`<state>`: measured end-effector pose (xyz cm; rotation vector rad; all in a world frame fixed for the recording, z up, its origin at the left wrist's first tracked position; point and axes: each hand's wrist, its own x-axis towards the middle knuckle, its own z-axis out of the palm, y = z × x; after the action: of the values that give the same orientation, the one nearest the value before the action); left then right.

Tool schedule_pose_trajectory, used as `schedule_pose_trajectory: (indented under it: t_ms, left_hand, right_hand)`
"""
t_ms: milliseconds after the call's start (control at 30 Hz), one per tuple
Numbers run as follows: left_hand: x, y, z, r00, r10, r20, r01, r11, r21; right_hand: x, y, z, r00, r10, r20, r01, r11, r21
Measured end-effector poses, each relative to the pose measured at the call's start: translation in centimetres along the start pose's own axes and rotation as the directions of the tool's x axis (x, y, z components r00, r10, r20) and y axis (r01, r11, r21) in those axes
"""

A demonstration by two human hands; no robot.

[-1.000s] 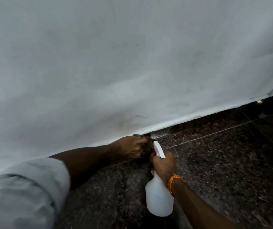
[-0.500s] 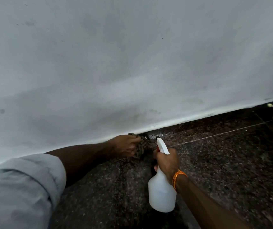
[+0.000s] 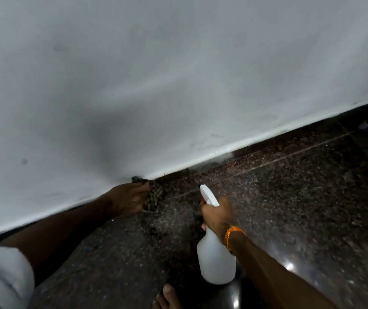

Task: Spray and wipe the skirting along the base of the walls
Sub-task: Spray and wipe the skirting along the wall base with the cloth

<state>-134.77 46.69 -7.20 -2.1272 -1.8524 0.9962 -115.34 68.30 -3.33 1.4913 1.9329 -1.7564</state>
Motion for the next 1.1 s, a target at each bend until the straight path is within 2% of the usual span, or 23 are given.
schedule_pose_trajectory:
  t_ms: [67, 100, 200, 233, 300, 367, 433, 467, 567, 633, 800, 867, 967, 1100]
  left_hand:
    - [0.3, 0.5, -1.0, 0.993, -0.033, 0.114, 0.041, 0.997, -0.070]
    - [0.5, 0.5, -1.6, 0.992, -0.057, 0.115, 0.067, 0.994, -0.086]
    - [0.5, 1.0, 0.6, 0.971, -0.030, 0.235, 0.027, 0.999, 0.018]
    - [0.1, 0.7, 1.3, 0.953, -0.066, 0.294, 0.056, 0.997, 0.044]
    - [-1.3, 0.5, 0.6, 0.945, -0.080, 0.316, 0.088, 0.996, -0.010]
    - [-2.8, 0.2, -0.9, 0.979, -0.075, 0.190, 0.083, 0.996, -0.033]
    - [-2.5, -0.5, -2.6, 0.992, -0.096, 0.077, 0.087, 0.990, 0.112]
    - [-2.0, -0.4, -2.3, 0.995, -0.094, 0.039, 0.089, 0.989, 0.121]
    - [-2.0, 1.4, -0.5, 0.985, -0.141, 0.104, 0.128, 0.984, 0.122]
    - [-1.4, 2.0, 0.9, 0.993, -0.103, 0.058, 0.098, 0.992, 0.077]
    - [5.0, 2.1, 1.2, 0.996, -0.067, -0.062, 0.074, 0.990, 0.120]
    - [9.2, 1.8, -0.4, 0.993, -0.075, -0.095, 0.082, 0.994, 0.078]
    - [13.5, 0.9, -2.4, 0.987, 0.004, -0.160, -0.002, 1.000, 0.010]
    - [9.1, 1.3, -1.3, 0.976, 0.010, -0.217, -0.007, 1.000, 0.016]
  right_hand:
    - [-0.3, -0.2, 0.7, 0.999, -0.001, 0.042, 0.003, 1.000, -0.030]
    - [-0.3, -0.1, 1.3, 0.999, -0.006, 0.049, 0.007, 0.999, -0.036]
    - [-0.3, 0.0, 2.9, 0.994, -0.067, 0.083, 0.073, 0.994, -0.078]
    - [-0.2, 0.0, 3.3, 0.994, -0.079, 0.077, 0.085, 0.993, -0.076]
    - [-0.3, 0.0, 3.8, 0.996, -0.082, 0.043, 0.085, 0.994, -0.075]
    - [-1.3, 0.0, 4.8, 0.996, -0.059, 0.065, 0.061, 0.997, -0.035]
    - [-1.9, -0.2, 5.9, 0.995, -0.068, 0.068, 0.067, 0.998, 0.018]
    - [-1.9, -0.1, 6.4, 0.995, -0.075, 0.063, 0.072, 0.997, 0.039]
    - [-1.3, 0.1, 8.4, 0.995, -0.090, 0.040, 0.085, 0.990, 0.113]
    - [-0.7, 1.0, 9.3, 0.993, -0.119, 0.025, 0.115, 0.986, 0.124]
    - [0.2, 4.5, 8.1, 0.993, -0.078, -0.085, 0.092, 0.980, 0.176]
    - [-0.1, 5.2, 7.0, 0.990, -0.049, -0.134, 0.074, 0.978, 0.193]
    - [-0.6, 4.2, 5.9, 0.978, -0.030, -0.207, 0.072, 0.977, 0.199]
    - [-0.1, 3.4, 6.1, 0.970, -0.046, -0.238, 0.093, 0.978, 0.189]
